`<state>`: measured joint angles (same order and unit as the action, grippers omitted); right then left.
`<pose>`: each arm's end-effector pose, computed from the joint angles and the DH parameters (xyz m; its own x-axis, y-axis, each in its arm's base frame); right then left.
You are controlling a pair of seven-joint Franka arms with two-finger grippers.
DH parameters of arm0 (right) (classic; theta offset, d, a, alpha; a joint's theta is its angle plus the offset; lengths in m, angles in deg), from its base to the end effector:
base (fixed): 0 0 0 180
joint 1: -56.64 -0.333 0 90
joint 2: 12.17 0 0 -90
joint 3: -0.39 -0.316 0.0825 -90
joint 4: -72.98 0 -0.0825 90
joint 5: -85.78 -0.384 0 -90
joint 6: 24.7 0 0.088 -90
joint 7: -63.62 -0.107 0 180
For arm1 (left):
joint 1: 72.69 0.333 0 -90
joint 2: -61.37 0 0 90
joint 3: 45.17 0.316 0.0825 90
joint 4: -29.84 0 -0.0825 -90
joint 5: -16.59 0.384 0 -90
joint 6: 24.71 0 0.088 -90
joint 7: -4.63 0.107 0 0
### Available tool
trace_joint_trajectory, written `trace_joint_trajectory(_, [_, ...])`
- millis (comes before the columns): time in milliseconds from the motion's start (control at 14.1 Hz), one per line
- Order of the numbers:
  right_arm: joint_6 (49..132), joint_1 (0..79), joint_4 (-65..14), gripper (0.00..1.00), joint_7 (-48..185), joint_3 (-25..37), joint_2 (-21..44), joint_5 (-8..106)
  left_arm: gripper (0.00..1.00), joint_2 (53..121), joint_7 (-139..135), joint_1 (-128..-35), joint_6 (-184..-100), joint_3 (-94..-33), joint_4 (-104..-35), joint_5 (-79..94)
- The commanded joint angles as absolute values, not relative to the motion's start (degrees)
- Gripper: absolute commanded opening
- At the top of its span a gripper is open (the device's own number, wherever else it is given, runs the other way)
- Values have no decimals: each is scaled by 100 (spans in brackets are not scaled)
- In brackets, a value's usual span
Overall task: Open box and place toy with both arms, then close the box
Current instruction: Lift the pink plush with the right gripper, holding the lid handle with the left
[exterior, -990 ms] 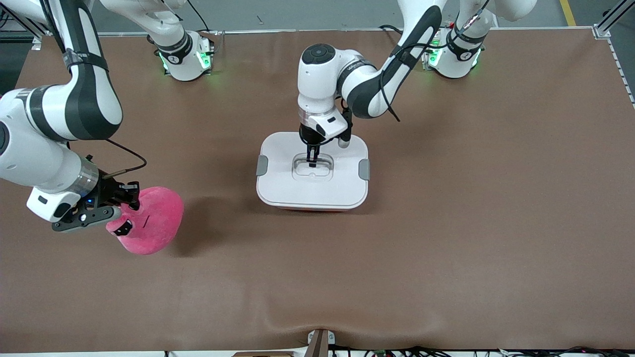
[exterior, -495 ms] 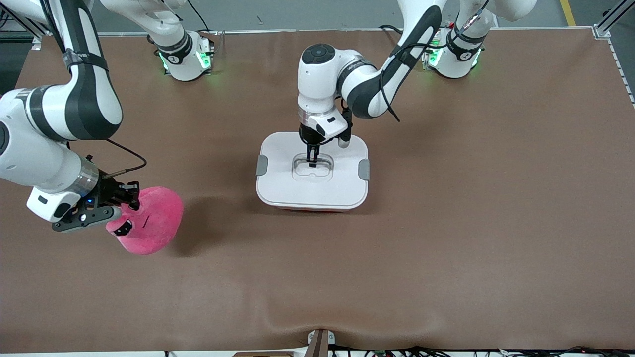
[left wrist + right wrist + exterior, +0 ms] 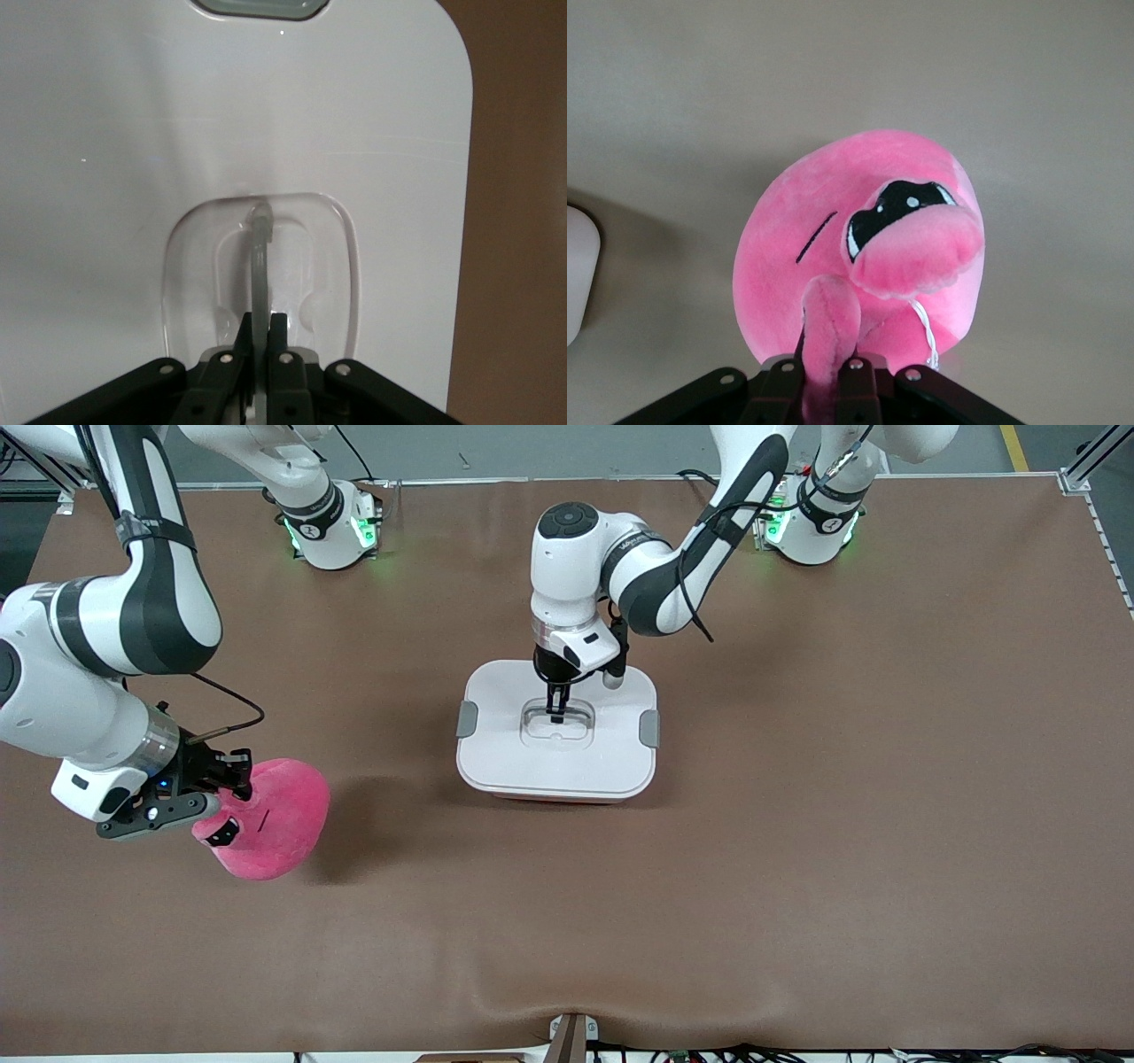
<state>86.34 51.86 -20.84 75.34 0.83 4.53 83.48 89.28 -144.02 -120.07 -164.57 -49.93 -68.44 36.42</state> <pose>0.6453 0.0522 0.4485 0.9647 0.2630 0.0158 0.2634 -0.9641 -0.0328 0.4293 -0.5406 0.3313 0.1191 0.9913 -0.0567 0.9451 -0.0957 0.3125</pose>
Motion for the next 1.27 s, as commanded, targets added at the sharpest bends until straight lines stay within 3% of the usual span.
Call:
trace_joint_trajectory(0, [8577,5119,-2010,0,7575,127,400,8349,0,8853,-14505,-12024,-16463,-5009,-6833,3769])
trace_joint_trajectory(637, [8569,5075,-1993,0,7575,127,409,8340,0,8695,-14496,-11962,-16094,-5026,-6578,3690])
trace_joint_trajectory(1202, [8533,3960,-1659,0,7794,119,330,8806,0,8422,-14426,-11356,-15848,-4982,-6385,3514])
